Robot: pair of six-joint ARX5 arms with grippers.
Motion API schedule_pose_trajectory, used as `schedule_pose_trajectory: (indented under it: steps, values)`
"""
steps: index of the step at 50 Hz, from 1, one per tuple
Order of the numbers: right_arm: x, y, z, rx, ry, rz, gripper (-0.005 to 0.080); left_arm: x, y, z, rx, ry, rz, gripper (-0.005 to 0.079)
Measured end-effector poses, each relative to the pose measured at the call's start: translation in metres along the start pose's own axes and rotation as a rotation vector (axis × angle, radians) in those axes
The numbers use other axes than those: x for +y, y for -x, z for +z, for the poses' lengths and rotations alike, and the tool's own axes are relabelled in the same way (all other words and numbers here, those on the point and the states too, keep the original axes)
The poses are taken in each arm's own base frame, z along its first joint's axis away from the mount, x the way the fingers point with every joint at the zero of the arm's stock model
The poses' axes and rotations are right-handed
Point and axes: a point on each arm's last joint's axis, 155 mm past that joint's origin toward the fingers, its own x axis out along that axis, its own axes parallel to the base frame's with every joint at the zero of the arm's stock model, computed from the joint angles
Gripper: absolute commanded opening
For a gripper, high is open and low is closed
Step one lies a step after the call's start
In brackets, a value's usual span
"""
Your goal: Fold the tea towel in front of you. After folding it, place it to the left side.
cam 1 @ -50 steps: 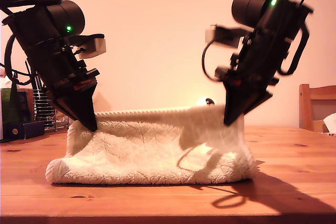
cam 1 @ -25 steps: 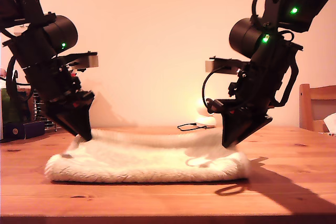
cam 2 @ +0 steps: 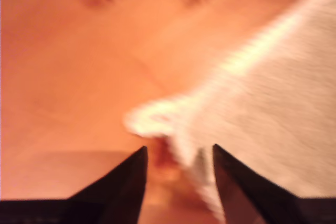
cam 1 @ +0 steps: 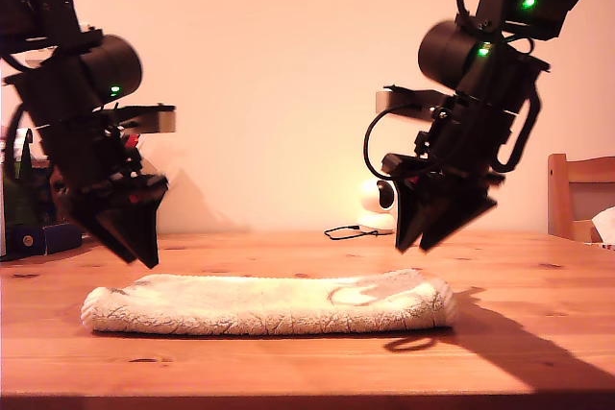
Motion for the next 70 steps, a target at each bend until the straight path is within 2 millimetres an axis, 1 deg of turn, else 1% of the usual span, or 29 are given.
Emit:
schedule_pose_trajectory:
  steps: [2,4,5,6,8,13,21,27,29,35,38,42,47,51,59,70]
  values:
    - [0.005,0.000,-0.001,0.002,-0.004,0.024,0.0084,-0.011,0.000,-0.003,0.008,0.028,-0.055,0.0092]
    - [0.008,0.000,0.000,-0.002,-0.005,0.042,-0.0004,-0.016,0.000,-0.006,0.022,0.031,-0.075,0.0017]
    - [0.010,0.000,0.000,-0.005,-0.006,0.051,-0.0019,-0.027,0.001,-0.004,0.011,0.050,-0.132,-0.0012]
    - [0.011,0.000,0.001,-0.007,-0.005,0.059,-0.0007,-0.032,0.002,-0.003,0.010,0.052,-0.151,-0.0029]
    - [0.013,0.000,0.002,-0.012,0.000,0.062,-0.0011,-0.044,0.002,-0.002,0.007,0.055,-0.195,-0.0019]
    - [0.016,-0.001,0.011,-0.040,0.017,0.061,-0.0011,-0.065,0.003,0.001,0.009,0.050,-0.253,-0.0020]
    - [0.018,-0.001,0.029,-0.110,0.047,0.051,-0.0011,-0.085,0.003,-0.004,0.049,0.098,-0.286,-0.0020]
    - [0.016,0.001,0.039,-0.150,0.058,0.043,-0.0011,-0.087,0.003,-0.008,0.076,0.159,-0.289,-0.0020]
    - [0.016,0.001,0.040,-0.155,0.060,0.044,-0.0011,-0.086,0.003,-0.008,0.081,0.198,-0.286,-0.0019]
    - [0.019,-0.002,0.041,-0.160,0.059,0.065,-0.0011,-0.085,0.001,-0.007,0.080,0.214,-0.284,-0.0019]
    - [0.018,-0.009,0.039,-0.154,0.057,0.066,-0.0011,-0.084,-0.001,-0.007,0.077,0.215,-0.284,-0.0019]
    - [0.016,-0.024,0.032,-0.130,0.051,0.073,-0.0011,-0.085,-0.008,-0.009,0.092,0.229,-0.288,-0.0019]
    - [0.016,-0.043,0.019,-0.089,0.042,0.084,-0.0011,-0.088,-0.019,-0.021,0.141,0.247,-0.299,-0.0019]
    - [0.016,-0.054,0.012,-0.069,0.037,0.089,-0.0011,-0.092,-0.025,-0.029,0.176,0.251,-0.304,-0.0020]
    - [0.015,-0.055,0.013,-0.071,0.038,0.087,-0.0011,-0.088,-0.027,-0.030,0.180,0.244,-0.280,-0.0020]
    - [0.018,-0.053,0.002,-0.012,0.043,0.102,-0.0011,-0.077,-0.028,-0.030,0.174,0.134,-0.207,-0.0020]
